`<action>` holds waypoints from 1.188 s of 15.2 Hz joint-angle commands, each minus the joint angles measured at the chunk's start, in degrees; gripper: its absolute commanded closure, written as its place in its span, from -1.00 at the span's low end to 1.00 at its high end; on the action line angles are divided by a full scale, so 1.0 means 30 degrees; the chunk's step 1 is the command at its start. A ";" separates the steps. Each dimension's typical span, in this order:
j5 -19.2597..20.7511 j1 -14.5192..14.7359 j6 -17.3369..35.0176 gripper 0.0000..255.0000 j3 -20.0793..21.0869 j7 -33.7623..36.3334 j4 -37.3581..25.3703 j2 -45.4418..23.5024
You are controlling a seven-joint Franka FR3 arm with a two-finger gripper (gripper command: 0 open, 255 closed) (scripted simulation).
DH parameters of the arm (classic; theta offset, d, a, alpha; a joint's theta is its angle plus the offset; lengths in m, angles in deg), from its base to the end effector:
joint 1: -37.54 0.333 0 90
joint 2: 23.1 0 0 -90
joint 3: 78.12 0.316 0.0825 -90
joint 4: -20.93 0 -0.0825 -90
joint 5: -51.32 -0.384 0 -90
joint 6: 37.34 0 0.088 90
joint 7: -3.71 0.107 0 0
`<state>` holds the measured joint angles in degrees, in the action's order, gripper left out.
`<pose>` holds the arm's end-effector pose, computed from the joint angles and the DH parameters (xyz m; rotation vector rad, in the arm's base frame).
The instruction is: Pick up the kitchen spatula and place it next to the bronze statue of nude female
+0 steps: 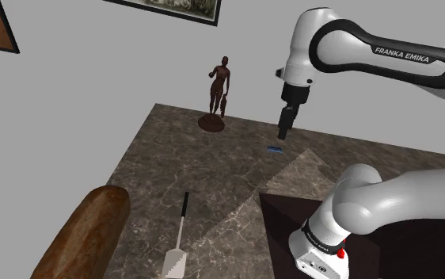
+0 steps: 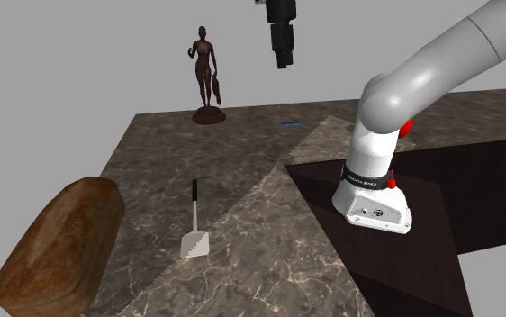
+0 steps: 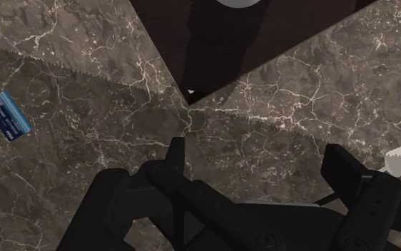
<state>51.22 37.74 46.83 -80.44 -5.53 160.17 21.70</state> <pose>0.2925 -0.0133 0.5467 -3.0755 -0.2135 0.2721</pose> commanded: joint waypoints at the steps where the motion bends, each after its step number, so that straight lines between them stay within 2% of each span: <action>1: 0.0000 0.0000 0.0000 -1.00 0.0000 0.0000 0.0000 0.0000; 10: -0.3899 0.0222 0.3883 -1.00 0.4622 0.7686 0.4233 0.1831; 14: -0.5735 0.0439 0.6156 -1.00 0.7071 1.1083 0.5181 0.1281; 18: -0.7313 0.0376 0.8776 -1.00 0.9715 1.4459 0.5452 -0.0244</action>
<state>30.42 39.21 70.57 -53.43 35.14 176.63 22.88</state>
